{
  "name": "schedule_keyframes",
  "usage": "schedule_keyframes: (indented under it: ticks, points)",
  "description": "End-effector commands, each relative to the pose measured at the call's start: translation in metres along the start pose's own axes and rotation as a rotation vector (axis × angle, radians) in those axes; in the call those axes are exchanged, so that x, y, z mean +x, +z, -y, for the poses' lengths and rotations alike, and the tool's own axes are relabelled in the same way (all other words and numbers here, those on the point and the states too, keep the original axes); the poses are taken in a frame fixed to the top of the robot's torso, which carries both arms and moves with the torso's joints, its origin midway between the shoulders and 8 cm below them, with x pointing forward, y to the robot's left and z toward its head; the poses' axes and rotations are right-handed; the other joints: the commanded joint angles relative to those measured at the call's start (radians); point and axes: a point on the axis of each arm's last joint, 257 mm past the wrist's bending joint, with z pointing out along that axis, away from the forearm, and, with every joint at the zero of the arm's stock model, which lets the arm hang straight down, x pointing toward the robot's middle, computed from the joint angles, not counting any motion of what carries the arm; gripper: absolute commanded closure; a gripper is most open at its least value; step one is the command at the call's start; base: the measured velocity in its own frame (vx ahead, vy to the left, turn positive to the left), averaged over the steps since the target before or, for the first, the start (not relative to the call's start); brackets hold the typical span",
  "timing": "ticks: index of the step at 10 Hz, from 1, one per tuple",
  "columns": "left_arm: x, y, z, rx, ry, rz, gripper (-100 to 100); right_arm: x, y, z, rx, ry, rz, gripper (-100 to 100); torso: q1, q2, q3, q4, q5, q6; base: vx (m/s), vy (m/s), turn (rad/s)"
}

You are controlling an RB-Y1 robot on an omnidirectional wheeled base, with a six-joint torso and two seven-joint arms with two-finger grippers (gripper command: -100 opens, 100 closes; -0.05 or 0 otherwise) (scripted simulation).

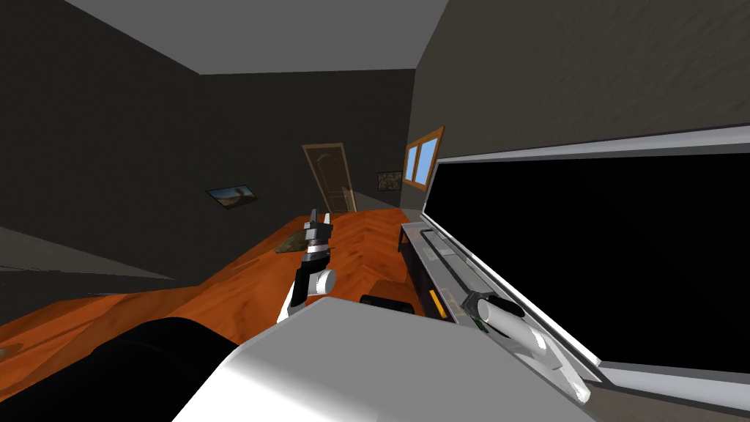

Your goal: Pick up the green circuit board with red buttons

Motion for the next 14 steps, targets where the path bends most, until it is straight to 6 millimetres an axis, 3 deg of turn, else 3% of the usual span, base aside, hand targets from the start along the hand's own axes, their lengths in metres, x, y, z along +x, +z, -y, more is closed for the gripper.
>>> schedule_keyframes:
  ticks: [1,8,14]
  points:
    - [0.000,0.000,0.000,0.000,0.000,0.000,0,-0.006,0.003,0.010,0.044,0.019,0.016,-100,0.000,0.000,0.000,0.000,0.000,0.000,0.047,-0.025,-0.059]
    - [0.000,0.000,0.000,0.000,0.000,0.000,0,-0.023,0.010,0.062,0.286,0.158,0.100,-100,0.001,0.001,0.000,0.000,0.000,0.000,0.060,-0.029,-0.097]
    - [0.000,0.000,0.000,0.000,0.000,0.000,0,-0.035,0.003,0.089,0.427,0.233,0.162,-100,0.001,0.000,0.000,0.000,0.000,0.000,0.052,-0.020,-0.067]
